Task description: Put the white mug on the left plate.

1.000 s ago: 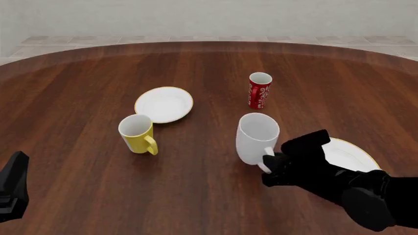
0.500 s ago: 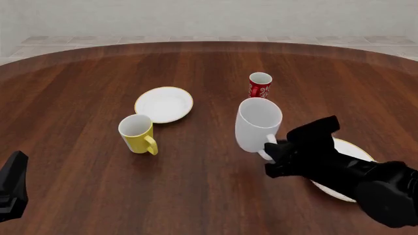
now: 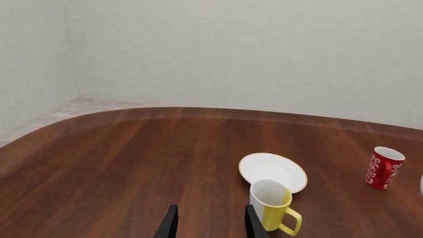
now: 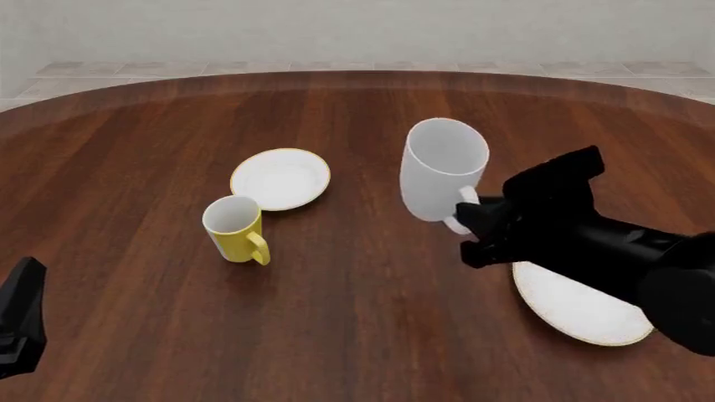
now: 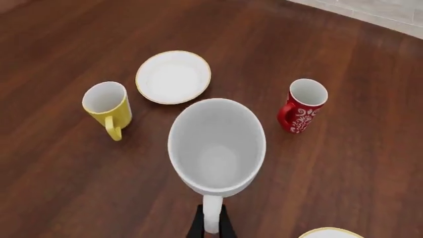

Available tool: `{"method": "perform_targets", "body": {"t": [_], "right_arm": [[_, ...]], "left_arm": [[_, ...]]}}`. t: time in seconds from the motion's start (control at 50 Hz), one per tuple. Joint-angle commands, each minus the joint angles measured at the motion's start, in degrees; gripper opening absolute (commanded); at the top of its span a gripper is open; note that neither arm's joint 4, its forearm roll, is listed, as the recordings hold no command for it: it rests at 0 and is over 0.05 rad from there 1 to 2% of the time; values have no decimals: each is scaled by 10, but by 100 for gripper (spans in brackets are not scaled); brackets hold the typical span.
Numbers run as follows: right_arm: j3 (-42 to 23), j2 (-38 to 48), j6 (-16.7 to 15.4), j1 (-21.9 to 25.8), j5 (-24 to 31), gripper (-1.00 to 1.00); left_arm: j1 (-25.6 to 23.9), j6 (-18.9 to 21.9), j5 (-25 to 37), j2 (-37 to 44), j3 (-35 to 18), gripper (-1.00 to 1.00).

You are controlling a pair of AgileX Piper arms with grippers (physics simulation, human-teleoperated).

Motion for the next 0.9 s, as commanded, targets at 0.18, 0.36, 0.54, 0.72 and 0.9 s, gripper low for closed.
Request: {"method": "perform_targets", "body": {"t": [0.18, 0.36, 0.54, 0.72, 0.9], "right_arm": [[-104, -9, -8, 11, 78, -100], [-141, 9, -4, 26, 96, -100], [-188, 20, -3, 38, 123, -100], [-226, 34, -5, 49, 142, -100], [-271, 50, -10, 55, 169, -100]], "left_arm": [[4, -4, -2, 0, 1, 100], [11, -10, 0, 0, -2, 100], [9, -10, 0, 0, 0, 100], [7, -12, 1, 0, 0, 100], [5, -13, 1, 0, 1, 100]]}}
